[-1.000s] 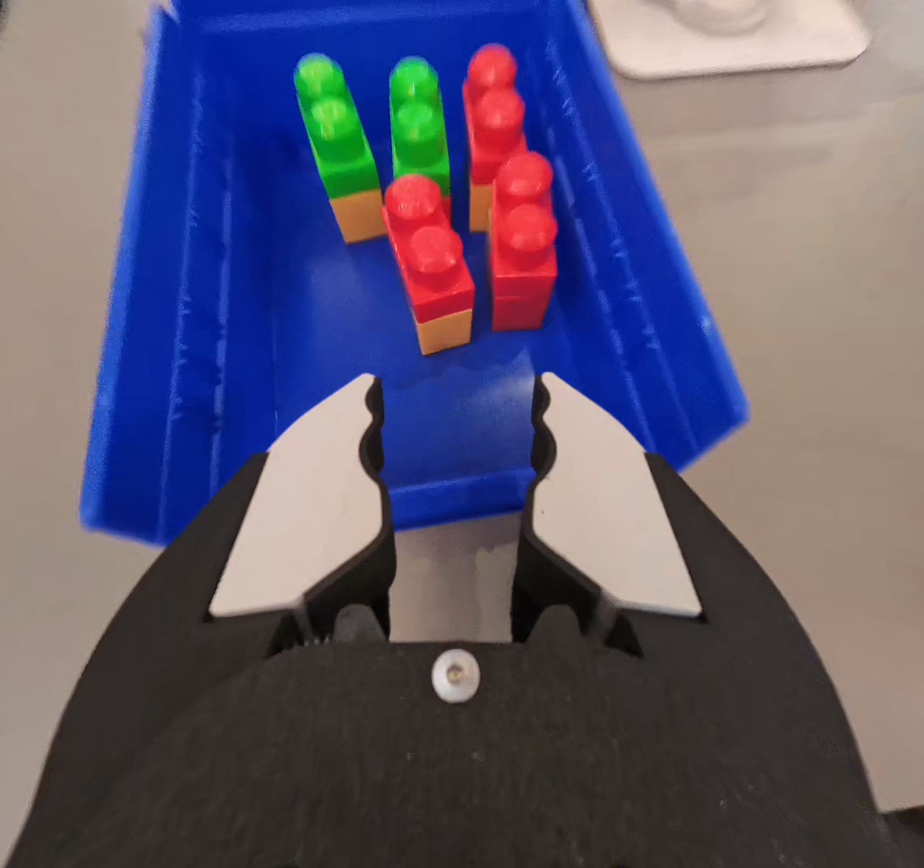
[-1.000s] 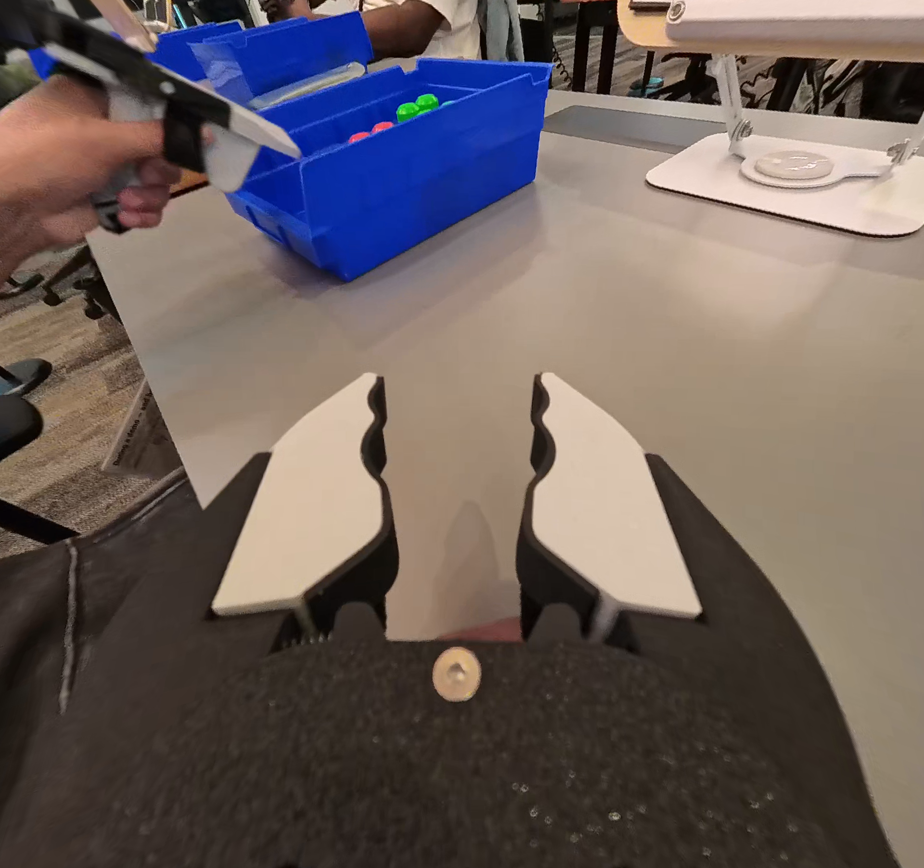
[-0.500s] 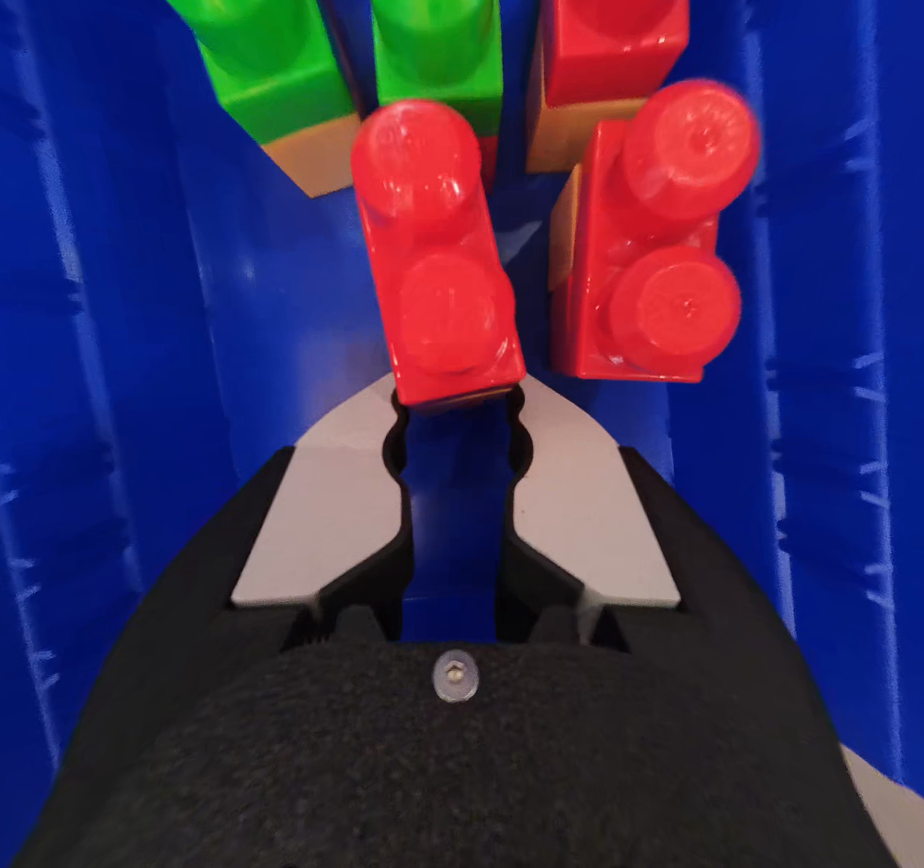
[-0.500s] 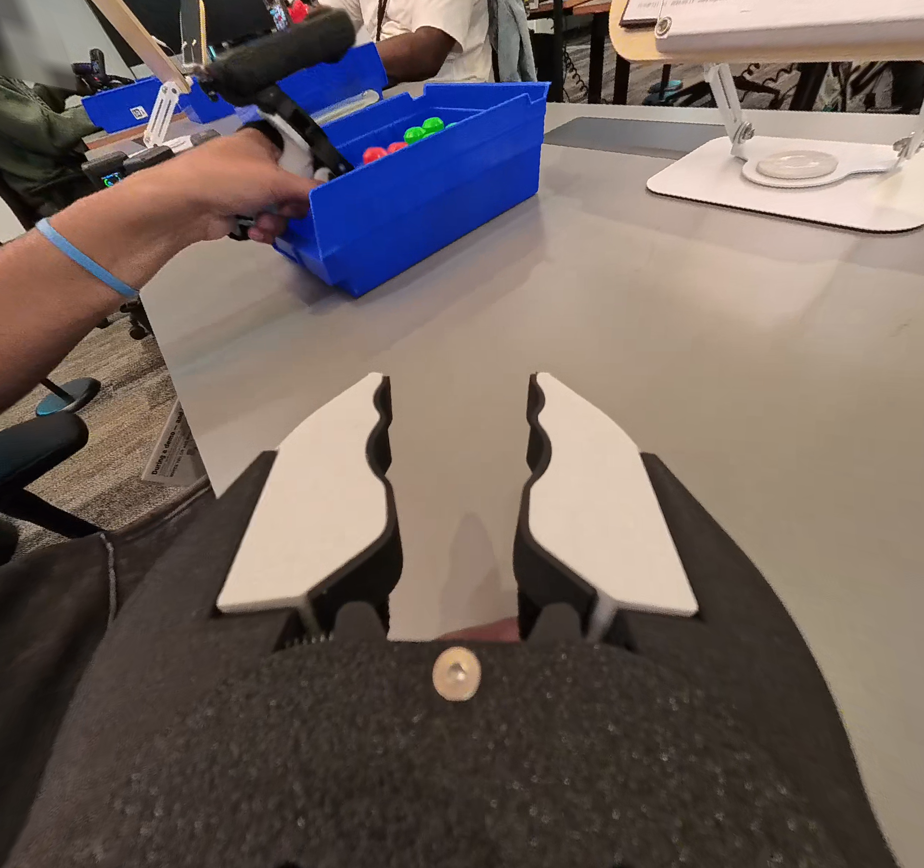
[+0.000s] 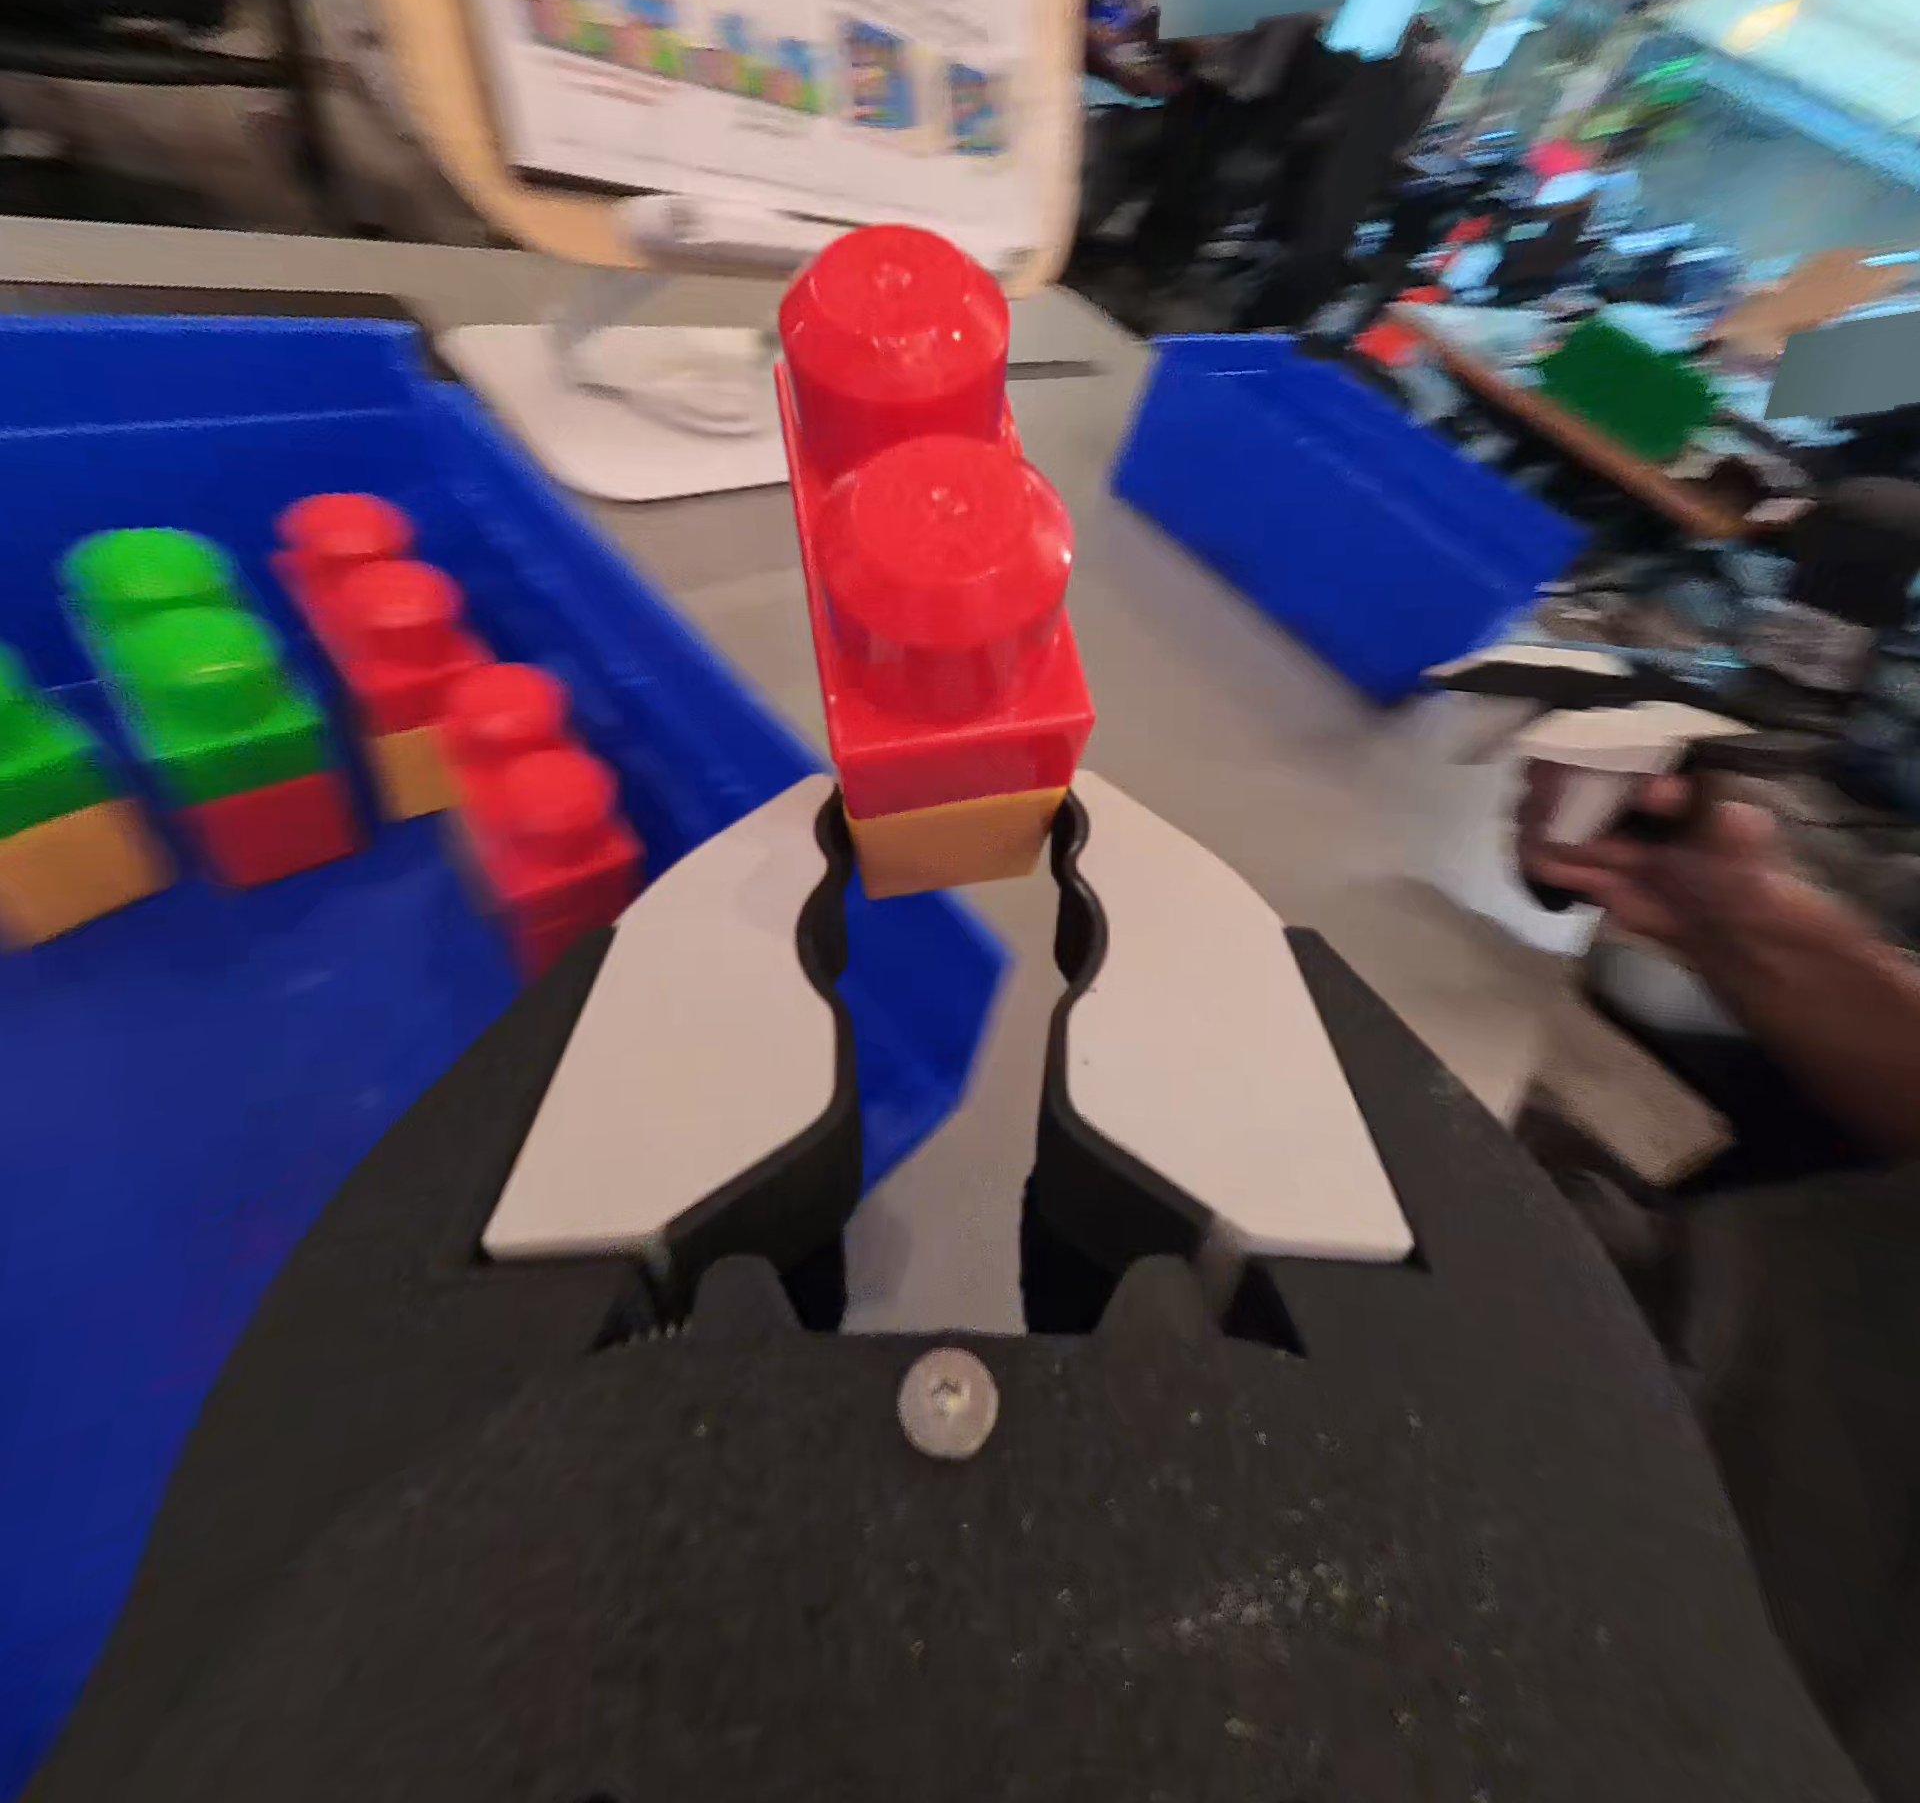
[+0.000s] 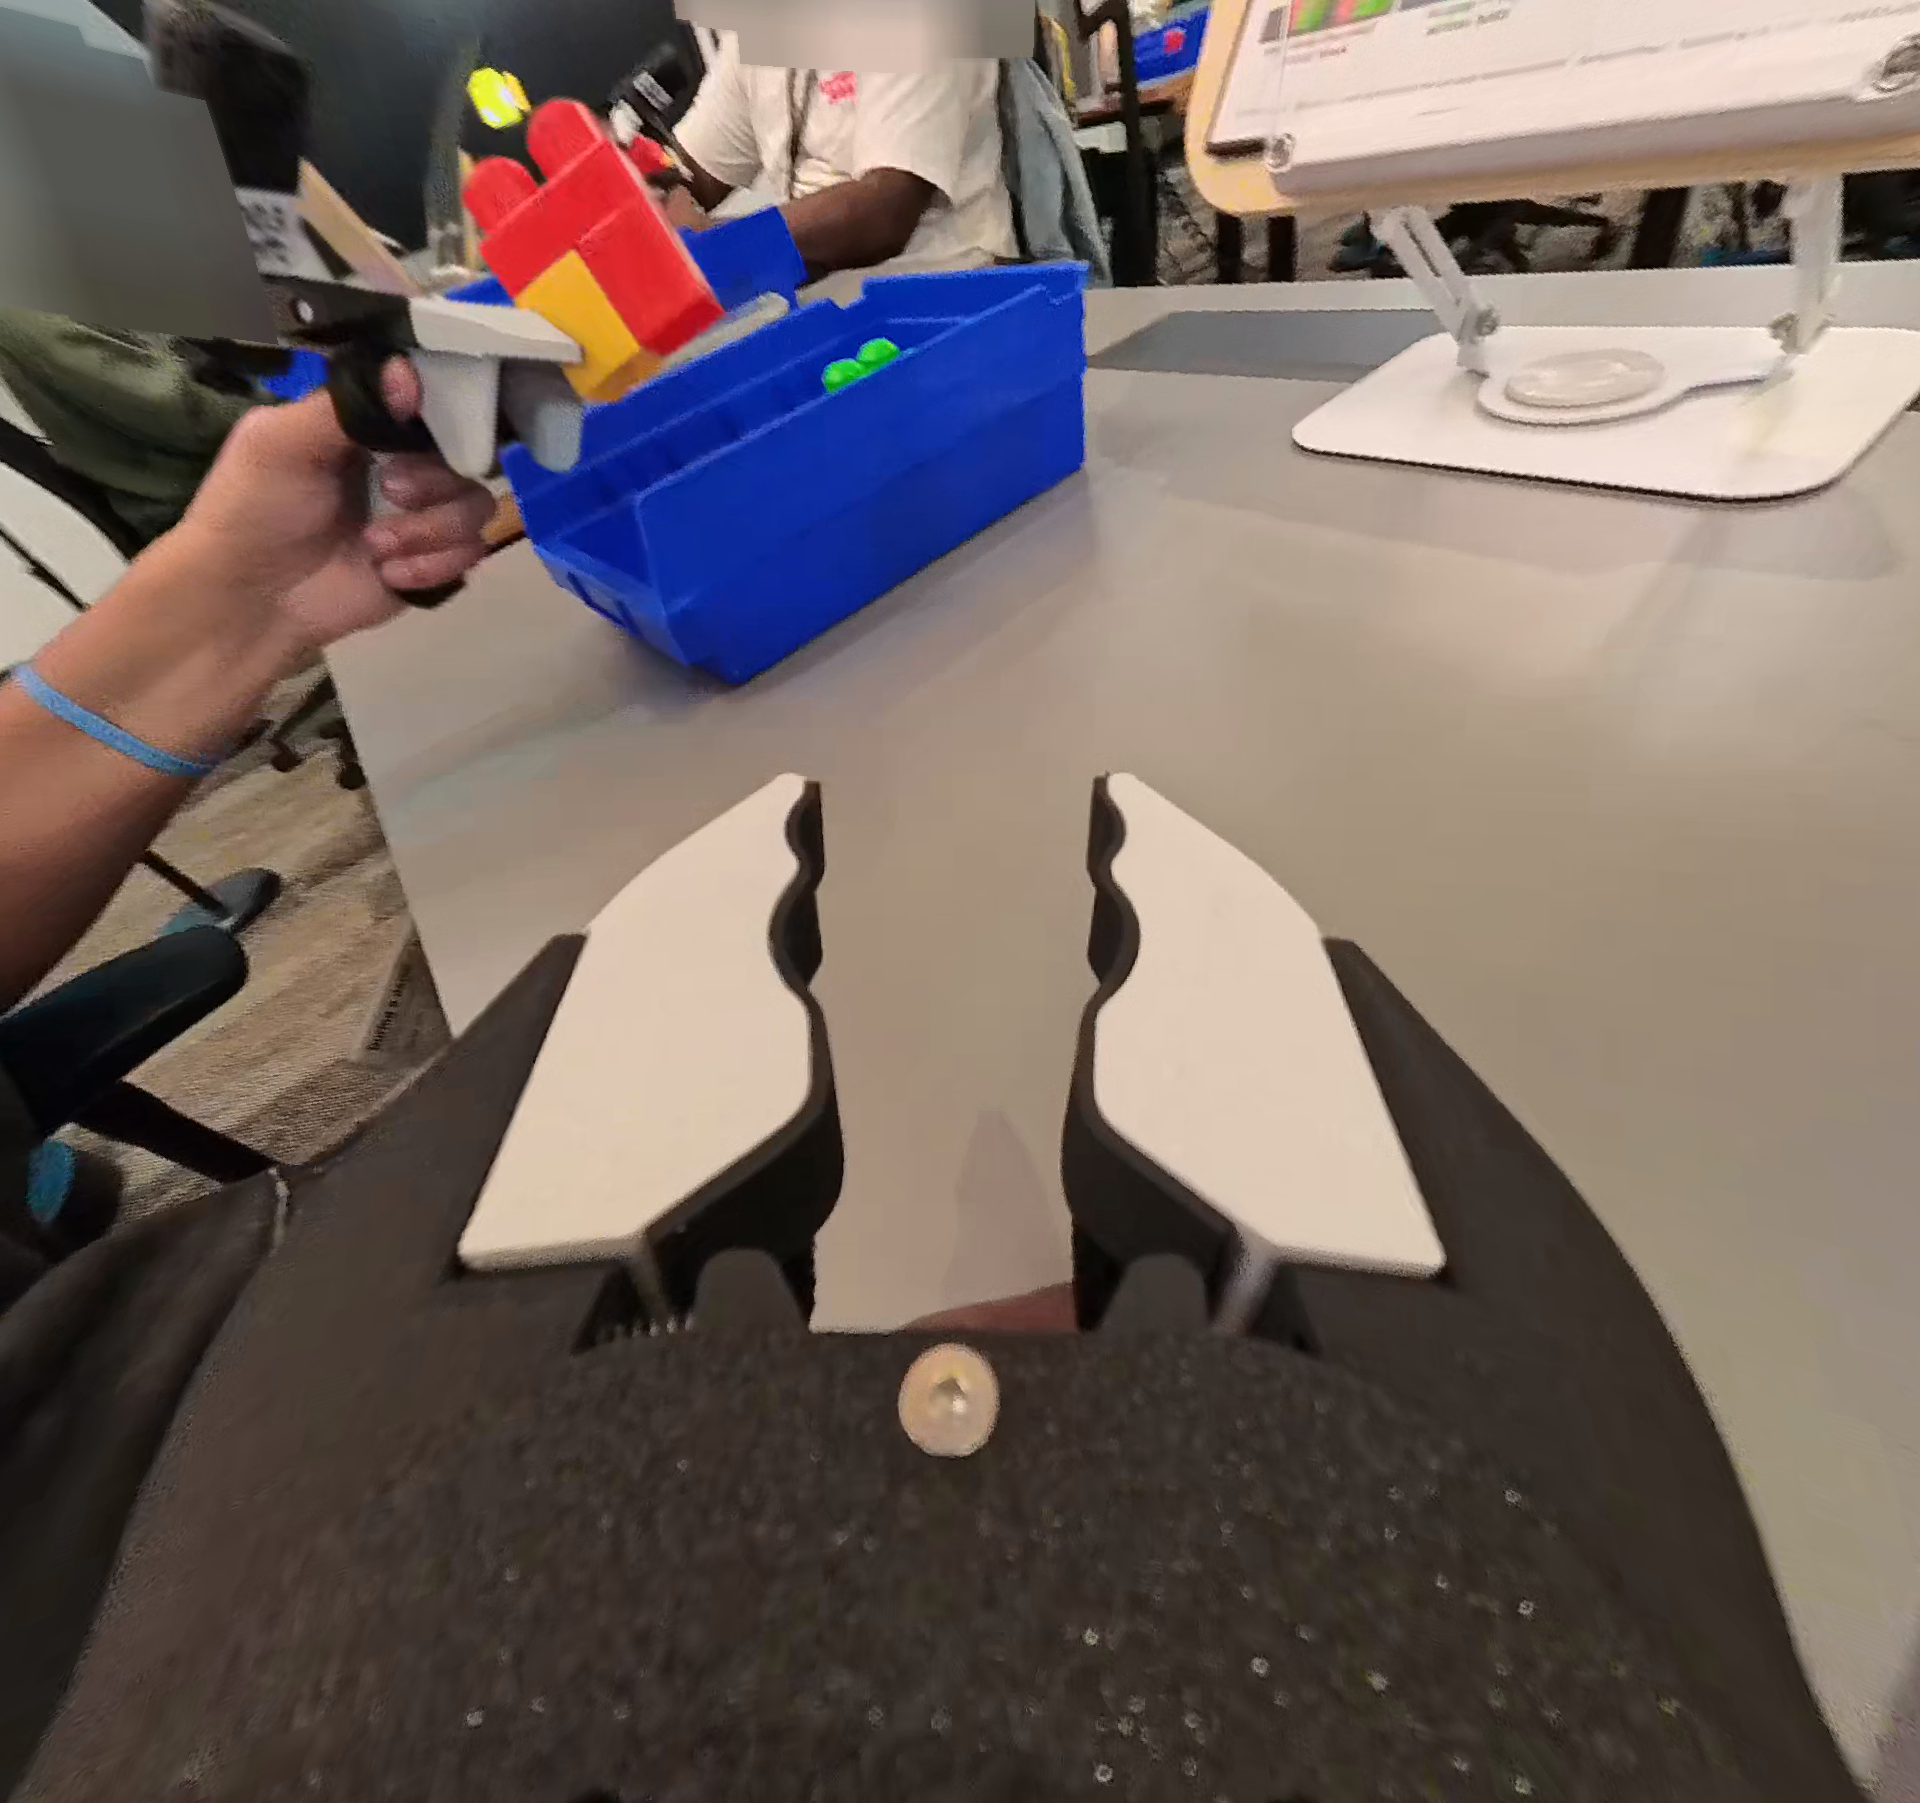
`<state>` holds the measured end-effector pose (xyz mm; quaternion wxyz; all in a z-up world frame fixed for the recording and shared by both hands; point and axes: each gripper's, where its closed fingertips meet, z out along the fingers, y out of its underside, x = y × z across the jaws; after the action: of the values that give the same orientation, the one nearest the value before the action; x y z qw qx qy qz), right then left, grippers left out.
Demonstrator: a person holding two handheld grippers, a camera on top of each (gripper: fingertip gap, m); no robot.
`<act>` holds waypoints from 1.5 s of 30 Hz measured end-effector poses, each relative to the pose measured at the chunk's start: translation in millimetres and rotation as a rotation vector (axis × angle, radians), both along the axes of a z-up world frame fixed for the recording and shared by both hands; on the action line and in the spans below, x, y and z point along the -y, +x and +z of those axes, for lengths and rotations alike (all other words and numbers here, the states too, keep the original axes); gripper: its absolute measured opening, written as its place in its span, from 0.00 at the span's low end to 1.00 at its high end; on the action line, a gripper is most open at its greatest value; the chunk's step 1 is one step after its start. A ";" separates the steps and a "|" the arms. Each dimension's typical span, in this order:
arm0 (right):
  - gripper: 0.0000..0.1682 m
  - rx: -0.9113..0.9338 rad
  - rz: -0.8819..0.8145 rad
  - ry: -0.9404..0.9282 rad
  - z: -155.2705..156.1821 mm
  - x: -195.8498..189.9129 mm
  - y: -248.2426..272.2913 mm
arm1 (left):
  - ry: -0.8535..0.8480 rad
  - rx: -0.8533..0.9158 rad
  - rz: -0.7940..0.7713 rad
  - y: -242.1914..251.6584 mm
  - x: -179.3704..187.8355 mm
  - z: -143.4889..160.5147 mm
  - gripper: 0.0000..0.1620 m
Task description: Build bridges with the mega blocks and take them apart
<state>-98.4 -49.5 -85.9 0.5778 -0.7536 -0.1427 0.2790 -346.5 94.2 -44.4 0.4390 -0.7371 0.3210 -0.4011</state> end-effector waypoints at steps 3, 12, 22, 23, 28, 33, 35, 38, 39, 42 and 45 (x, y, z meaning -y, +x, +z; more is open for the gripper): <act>0.29 -0.075 0.101 0.029 11.0 -1.0 -16.7 | -0.006 0.133 -0.200 35.4 42.7 15.8 0.22; 0.35 -0.226 0.533 -0.046 59.8 -13.7 -91.7 | -0.045 0.210 -0.592 115.5 130.1 17.5 0.22; 0.22 -0.225 0.702 -0.121 44.3 -4.3 -110.2 | -0.081 0.260 -0.637 130.9 144.9 8.2 0.22; 0.22 -0.194 0.719 -0.141 37.1 -0.6 -112.0 | -0.094 0.292 -0.625 130.8 143.0 9.9 0.22; 0.22 -0.072 0.742 -0.167 15.2 9.8 -116.8 | -0.140 0.353 -0.631 130.5 142.2 13.9 0.22; 0.22 0.026 0.768 -0.188 -3.9 14.9 -124.3 | -0.132 0.385 -0.629 131.6 141.3 21.2 0.22; 0.22 0.032 0.805 -0.208 -7.7 21.7 -126.7 | -0.152 0.427 -0.626 127.5 137.1 26.8 0.22; 0.22 0.076 0.763 -0.218 -14.7 14.2 -117.1 | -0.155 0.438 -0.594 120.2 127.1 26.9 0.22; 0.22 0.075 0.733 -0.216 -13.7 8.3 -109.5 | -0.146 0.434 -0.578 117.4 123.7 26.9 0.22; 0.22 0.099 0.550 -0.180 -3.2 -17.4 -71.0 | -0.044 0.350 -0.479 105.9 110.4 24.9 0.22; 0.22 0.101 0.194 -0.090 34.1 -50.4 -5.1 | 0.121 0.189 -0.321 88.9 95.7 15.0 0.22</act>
<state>-103.5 0.9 -51.8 0.5056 -0.7747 -0.2313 0.3012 -257.6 -1.5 -29.3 0.4410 -0.6079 0.4151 -0.5134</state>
